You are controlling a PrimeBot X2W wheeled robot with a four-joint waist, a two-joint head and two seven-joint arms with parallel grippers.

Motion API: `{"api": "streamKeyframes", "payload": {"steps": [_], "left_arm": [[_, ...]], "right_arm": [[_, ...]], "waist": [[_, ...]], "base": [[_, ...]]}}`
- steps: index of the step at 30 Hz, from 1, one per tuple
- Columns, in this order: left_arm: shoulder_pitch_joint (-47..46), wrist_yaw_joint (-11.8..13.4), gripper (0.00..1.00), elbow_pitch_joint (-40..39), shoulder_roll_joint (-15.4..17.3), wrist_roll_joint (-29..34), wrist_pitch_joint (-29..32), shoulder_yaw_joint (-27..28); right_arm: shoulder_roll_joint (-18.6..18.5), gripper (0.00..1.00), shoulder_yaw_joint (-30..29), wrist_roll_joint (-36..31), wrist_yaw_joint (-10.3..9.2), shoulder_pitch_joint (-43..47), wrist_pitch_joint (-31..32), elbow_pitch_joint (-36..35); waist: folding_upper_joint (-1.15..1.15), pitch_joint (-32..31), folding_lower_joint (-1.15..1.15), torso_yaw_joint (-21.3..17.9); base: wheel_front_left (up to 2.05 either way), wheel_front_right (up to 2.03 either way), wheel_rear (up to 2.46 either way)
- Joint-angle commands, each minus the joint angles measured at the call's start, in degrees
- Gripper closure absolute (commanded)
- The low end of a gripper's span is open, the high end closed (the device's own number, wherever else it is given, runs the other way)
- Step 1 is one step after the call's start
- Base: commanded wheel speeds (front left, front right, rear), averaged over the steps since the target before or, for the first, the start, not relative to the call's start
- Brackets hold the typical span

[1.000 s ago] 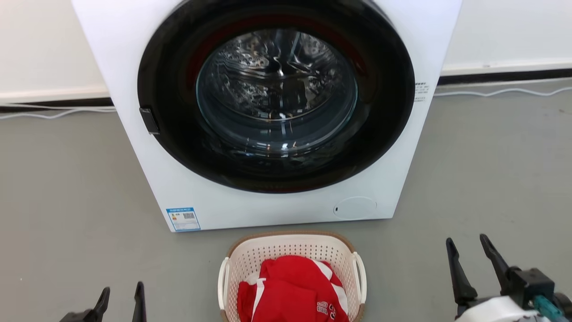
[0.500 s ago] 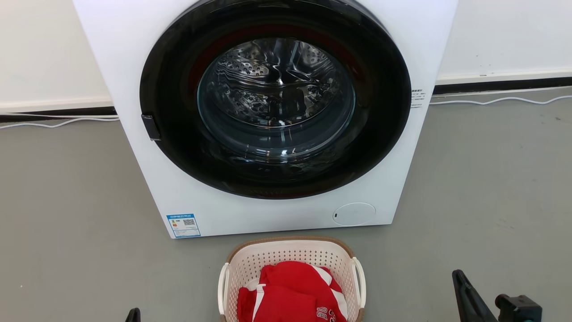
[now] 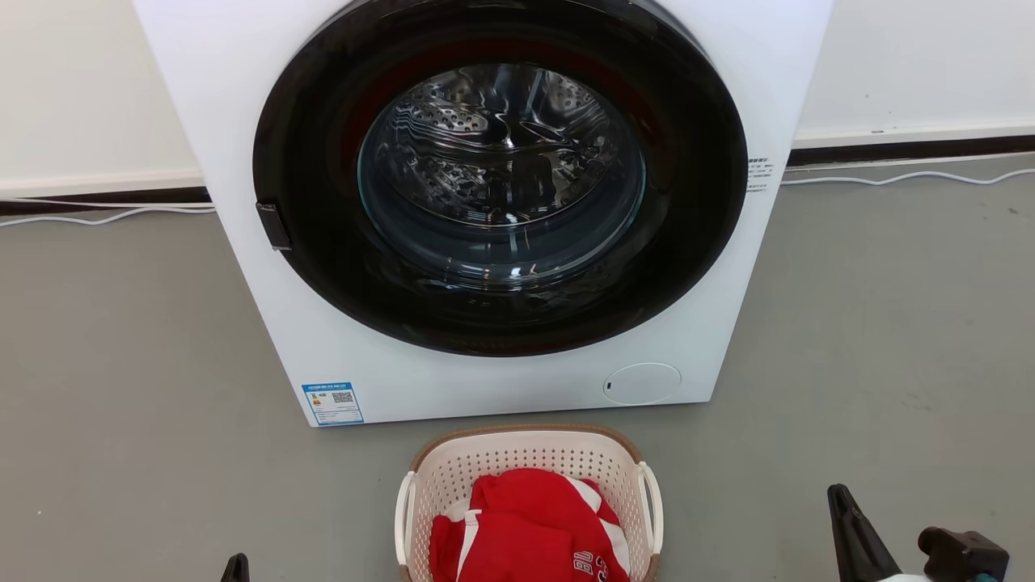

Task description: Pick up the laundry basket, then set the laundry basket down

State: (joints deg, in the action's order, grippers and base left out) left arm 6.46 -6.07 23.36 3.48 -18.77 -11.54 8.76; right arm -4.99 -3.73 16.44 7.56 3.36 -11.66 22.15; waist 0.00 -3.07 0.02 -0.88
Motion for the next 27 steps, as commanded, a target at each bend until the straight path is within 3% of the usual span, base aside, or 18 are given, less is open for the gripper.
{"api": "streamKeyframes", "payload": {"steps": [1, 27], "left_arm": [[-2.63, -0.2, 1.0, -1.81, 0.48, -1.6, 0.22, 0.08], [-5.04, -0.5, 1.0, -3.69, 0.21, -19.2, 4.53, -0.54]], "right_arm": [[-0.48, 1.0, -0.33, 1.6, -0.01, -2.43, 0.31, -1.99], [0.15, 1.0, -0.9, 19.76, -0.03, -4.14, 4.65, -3.53]], "waist": [[0.0, 0.03, -0.01, 0.01], [0.0, 0.82, -0.02, 0.22]], "base": [[0.0, 0.0, 0.0], [0.0, 0.0, 0.0]]}}
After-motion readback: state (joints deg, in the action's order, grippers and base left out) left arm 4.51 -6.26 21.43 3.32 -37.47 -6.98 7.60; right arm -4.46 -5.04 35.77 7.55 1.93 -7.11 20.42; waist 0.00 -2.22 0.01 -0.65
